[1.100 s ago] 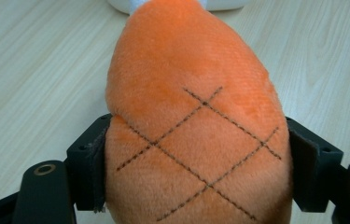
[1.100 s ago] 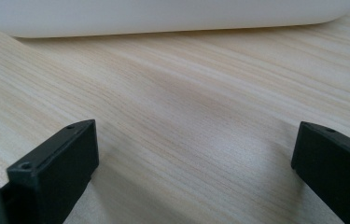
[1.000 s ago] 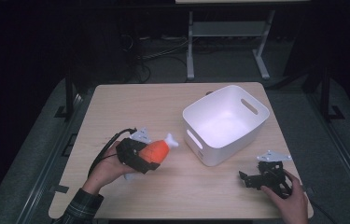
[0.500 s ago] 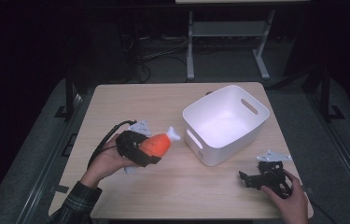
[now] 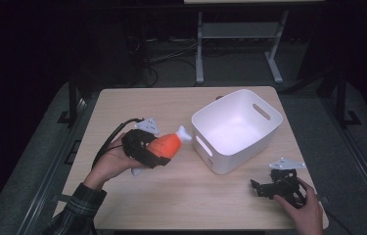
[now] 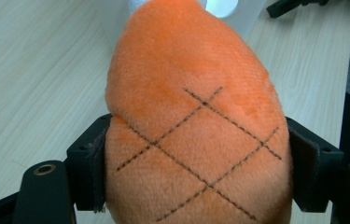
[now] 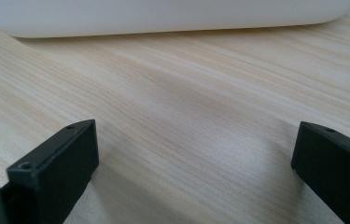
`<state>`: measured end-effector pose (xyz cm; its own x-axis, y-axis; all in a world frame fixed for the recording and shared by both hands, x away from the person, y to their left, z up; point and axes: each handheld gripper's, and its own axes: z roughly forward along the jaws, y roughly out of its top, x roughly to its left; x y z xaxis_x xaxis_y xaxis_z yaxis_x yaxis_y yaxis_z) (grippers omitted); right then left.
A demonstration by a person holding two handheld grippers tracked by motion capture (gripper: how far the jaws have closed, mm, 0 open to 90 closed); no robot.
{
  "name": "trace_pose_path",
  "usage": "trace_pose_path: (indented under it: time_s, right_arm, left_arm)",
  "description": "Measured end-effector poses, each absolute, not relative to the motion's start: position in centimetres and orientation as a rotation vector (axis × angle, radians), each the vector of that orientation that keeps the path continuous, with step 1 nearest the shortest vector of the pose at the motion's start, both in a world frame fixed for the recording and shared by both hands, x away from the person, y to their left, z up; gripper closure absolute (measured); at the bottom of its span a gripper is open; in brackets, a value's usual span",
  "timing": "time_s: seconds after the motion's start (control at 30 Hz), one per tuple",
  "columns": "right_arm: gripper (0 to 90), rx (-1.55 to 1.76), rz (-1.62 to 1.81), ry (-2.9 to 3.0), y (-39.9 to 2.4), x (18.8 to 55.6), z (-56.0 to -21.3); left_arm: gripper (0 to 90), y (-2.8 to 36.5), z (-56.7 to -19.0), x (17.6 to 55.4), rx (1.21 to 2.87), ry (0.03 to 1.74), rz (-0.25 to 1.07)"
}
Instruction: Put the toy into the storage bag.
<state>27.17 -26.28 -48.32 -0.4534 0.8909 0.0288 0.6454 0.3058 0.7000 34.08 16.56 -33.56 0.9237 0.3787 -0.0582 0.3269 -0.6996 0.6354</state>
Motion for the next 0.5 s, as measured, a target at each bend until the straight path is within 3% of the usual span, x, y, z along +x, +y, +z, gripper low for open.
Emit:
trace_pose_path:
  time_s: [0.5]
  right_arm:
    - [0.2,1.376,0.928,2.215,-26.3,27.2,-48.3]
  left_arm:
    - [22.3,15.7,-31.5,34.9,2.403,0.459,0.107]
